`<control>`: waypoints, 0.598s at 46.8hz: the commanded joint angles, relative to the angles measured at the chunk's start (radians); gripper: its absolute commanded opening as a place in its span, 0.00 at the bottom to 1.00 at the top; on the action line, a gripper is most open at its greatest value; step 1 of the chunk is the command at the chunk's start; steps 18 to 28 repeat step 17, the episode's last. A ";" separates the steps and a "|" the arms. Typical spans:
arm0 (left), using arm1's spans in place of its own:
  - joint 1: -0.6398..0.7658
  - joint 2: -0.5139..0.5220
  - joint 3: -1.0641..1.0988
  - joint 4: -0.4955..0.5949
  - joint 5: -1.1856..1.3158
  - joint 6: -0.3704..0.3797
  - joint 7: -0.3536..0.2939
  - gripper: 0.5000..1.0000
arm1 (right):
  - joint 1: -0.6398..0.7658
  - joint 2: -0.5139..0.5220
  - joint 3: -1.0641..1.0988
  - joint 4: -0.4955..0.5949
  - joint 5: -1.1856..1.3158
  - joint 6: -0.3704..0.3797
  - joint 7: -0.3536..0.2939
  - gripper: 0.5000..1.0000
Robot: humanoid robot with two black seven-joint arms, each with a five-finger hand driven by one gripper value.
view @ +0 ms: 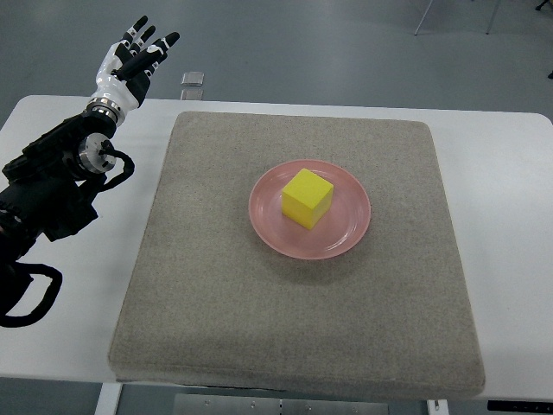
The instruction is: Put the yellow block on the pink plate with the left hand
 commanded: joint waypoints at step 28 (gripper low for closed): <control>0.001 0.002 -0.003 0.000 -0.001 0.001 -0.004 0.97 | 0.034 0.000 -0.003 0.000 -0.011 0.003 0.001 0.85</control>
